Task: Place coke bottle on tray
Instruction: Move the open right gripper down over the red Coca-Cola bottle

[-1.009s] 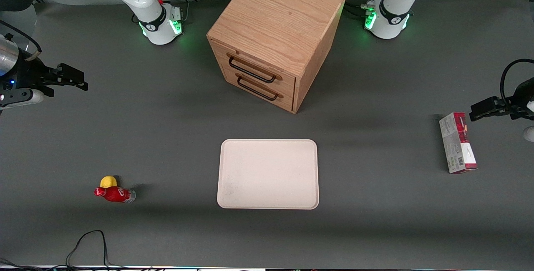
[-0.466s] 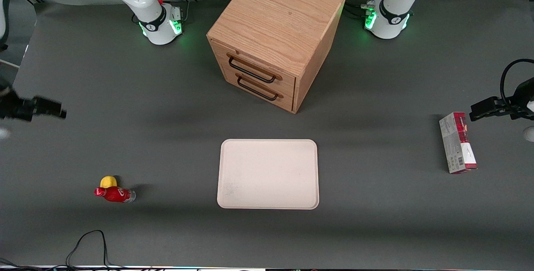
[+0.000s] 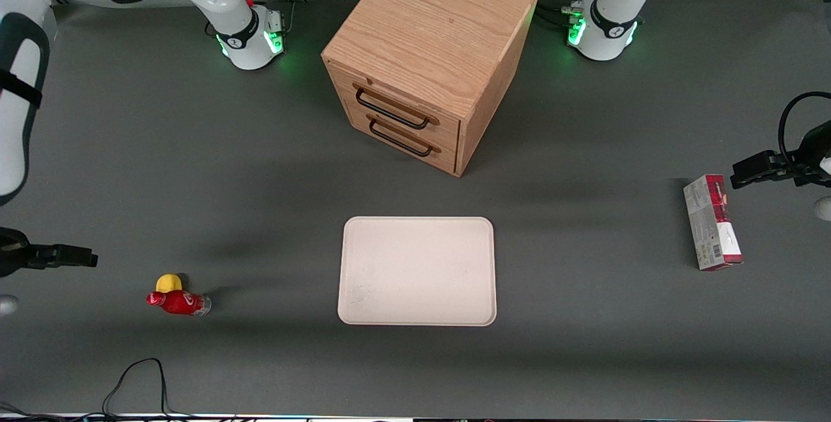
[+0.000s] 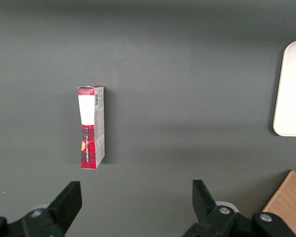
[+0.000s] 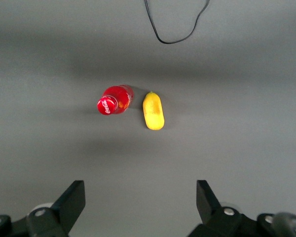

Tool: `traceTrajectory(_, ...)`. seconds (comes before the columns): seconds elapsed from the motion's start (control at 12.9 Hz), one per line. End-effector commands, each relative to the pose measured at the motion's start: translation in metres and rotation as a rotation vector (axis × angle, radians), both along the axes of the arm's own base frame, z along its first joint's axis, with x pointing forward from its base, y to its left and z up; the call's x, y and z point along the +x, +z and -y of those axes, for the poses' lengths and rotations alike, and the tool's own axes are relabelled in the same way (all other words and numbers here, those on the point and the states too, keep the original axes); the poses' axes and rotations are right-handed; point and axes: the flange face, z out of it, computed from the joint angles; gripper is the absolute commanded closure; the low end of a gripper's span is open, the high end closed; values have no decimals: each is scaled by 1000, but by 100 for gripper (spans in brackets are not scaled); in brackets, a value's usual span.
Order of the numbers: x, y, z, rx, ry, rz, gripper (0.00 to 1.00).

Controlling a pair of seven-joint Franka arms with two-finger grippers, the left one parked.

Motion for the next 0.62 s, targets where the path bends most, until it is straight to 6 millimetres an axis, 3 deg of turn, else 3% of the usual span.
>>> traceTrajectory(0.0, 2, -10, -6, 19, 35, -16, 0)
traceTrajectory(0.47, 8, -114, -11, 18, 41, 39, 0)
traceTrajectory(0.54, 9, -121, -13, 17, 43, 54, 0)
